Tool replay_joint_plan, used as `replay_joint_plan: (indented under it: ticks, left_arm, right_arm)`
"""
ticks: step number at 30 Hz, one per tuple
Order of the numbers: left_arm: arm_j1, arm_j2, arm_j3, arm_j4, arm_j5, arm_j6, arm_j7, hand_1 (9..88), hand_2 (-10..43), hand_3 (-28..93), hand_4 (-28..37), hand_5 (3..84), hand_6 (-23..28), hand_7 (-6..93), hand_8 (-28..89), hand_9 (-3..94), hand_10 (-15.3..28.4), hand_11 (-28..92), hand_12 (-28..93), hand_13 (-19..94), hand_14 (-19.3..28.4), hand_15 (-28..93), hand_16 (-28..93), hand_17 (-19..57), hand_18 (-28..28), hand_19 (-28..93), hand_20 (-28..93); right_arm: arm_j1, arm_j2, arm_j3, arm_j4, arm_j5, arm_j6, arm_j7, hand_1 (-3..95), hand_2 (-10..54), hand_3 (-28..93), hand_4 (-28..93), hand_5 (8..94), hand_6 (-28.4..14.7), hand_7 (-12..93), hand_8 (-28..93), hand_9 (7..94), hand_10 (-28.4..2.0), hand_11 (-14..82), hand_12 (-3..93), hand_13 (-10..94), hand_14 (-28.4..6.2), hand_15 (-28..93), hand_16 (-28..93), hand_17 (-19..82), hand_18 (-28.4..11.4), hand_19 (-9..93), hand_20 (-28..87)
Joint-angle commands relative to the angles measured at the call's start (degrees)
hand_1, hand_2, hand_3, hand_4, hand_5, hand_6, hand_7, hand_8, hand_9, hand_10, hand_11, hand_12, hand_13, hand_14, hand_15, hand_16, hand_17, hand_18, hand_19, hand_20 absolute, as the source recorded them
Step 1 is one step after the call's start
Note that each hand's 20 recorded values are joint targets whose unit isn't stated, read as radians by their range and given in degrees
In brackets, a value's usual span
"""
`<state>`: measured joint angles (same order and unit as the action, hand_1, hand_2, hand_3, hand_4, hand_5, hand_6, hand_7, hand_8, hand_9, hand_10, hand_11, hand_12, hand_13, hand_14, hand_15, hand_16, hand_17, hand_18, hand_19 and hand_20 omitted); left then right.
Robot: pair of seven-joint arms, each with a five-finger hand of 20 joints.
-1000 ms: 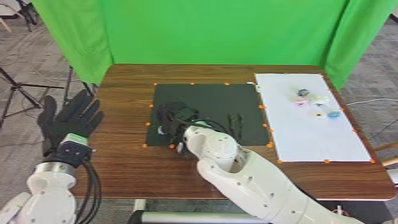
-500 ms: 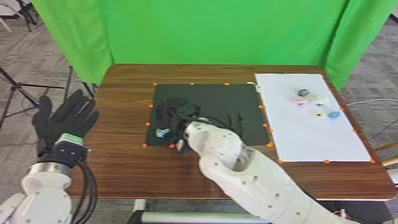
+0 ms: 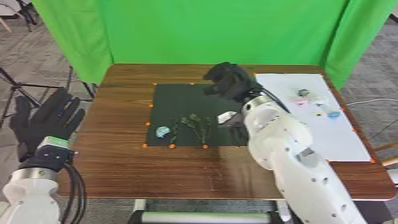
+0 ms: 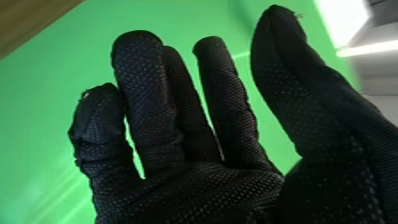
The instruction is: Arrange flowers
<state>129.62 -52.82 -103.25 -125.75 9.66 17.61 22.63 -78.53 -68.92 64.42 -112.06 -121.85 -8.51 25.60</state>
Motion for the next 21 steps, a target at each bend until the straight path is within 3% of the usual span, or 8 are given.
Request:
replay_joint_plan:
  ticks: [1,4,10,15,16,21]
  left_arm:
    - [2.23,-0.43,-0.23,-0.62,-0.83,0.09,1.96,22.4,14.3,69,-28.3,39.4,7.6,14.7,-9,29.2,13.1,19,9,19,11.7,30,-10,-5.3,9.7,26,7]
    - [2.51,-0.26,-0.45,-0.79,-0.73,0.23,2.01,22.4,14.3,69,-28.3,39.4,7.6,14.6,-9,29.2,13.1,19,9,19,11.7,30,-10,-5.3,9.7,26,7]
    - [4.24,-0.28,-1.52,-1.59,-1.53,1.09,3.92,22.2,14.3,69,-28.3,39.5,7.6,14.8,-9,29.3,13.1,19,9,19,11.7,30,-10,-5.2,9.7,26,7]
    - [4.03,-0.38,-1.53,-1.28,-0.85,0.46,3.82,22.1,14.1,70,-28.3,39.6,7.6,15.0,-9,29.4,13.2,19,9,19,11.6,30,-10,-5.3,9.7,26,7]
    - [4.33,-0.24,-1.54,-1.38,-0.94,0.43,4.37,22.0,13.9,70,-28.3,39.6,7.7,15.0,-9,29.4,13.2,20,9,19,11.6,30,-10,-5.3,9.7,26,7]
    - [3.87,-0.28,-1.41,-1.21,-1.1,0.5,4.07,22.0,12.8,71,-28.3,39.5,7.6,15.0,-9,29.3,13.1,19,9,19,11.6,30,-10,-5.3,9.7,26,7]
  right_arm:
    - [-0.48,10.83,11.12,2.14,-0.98,-3.71,9.75,42.1,-9.5,77,-28,50.8,-5.3,19,-12,50.4,-15.9,11.4,14.9,57,-12.2,59,26,32,-22.3,84,42]
    - [-2.11,14.56,12.47,2.38,-1.58,-2.12,13.26,40.2,-9.5,77,-28,49.2,-6.4,17,-12,47.8,-17.0,9.7,14.0,58,-13.3,55,23,32,-22.3,84,41]
    - [-5.59,17.51,14.63,2.43,-2.46,-7.86,17.14,39.4,-9.5,76,-27,48.3,-8.1,15,-10,44.9,-19.0,8.1,13.3,59,-14.6,57,21,33,-23.1,85,39]
    - [-5.99,18.44,17.22,4.32,0.19,-14.49,19.17,40.8,-9.5,76,-27,46.9,-8.3,13,-10,42.2,-17.7,7.9,11.4,59,-14.7,56,20,34,-23.5,84,36]
    - [-5.63,18.64,17.13,4.77,-0.11,-16.33,20.18,41.2,-9.5,76,-27,47.1,-8.2,13,-10,42.0,-17.5,8.1,11.1,59,-14.7,56,20,34,-23.4,83,35]
    - [-4.73,19.53,17.39,6.33,3.04,-20.15,23.73,42.2,-9.5,77,-28,46.3,-8.5,12,-10,38.8,-18.2,8.9,9.4,59,-14.7,56,20,34,-23.8,84,34]
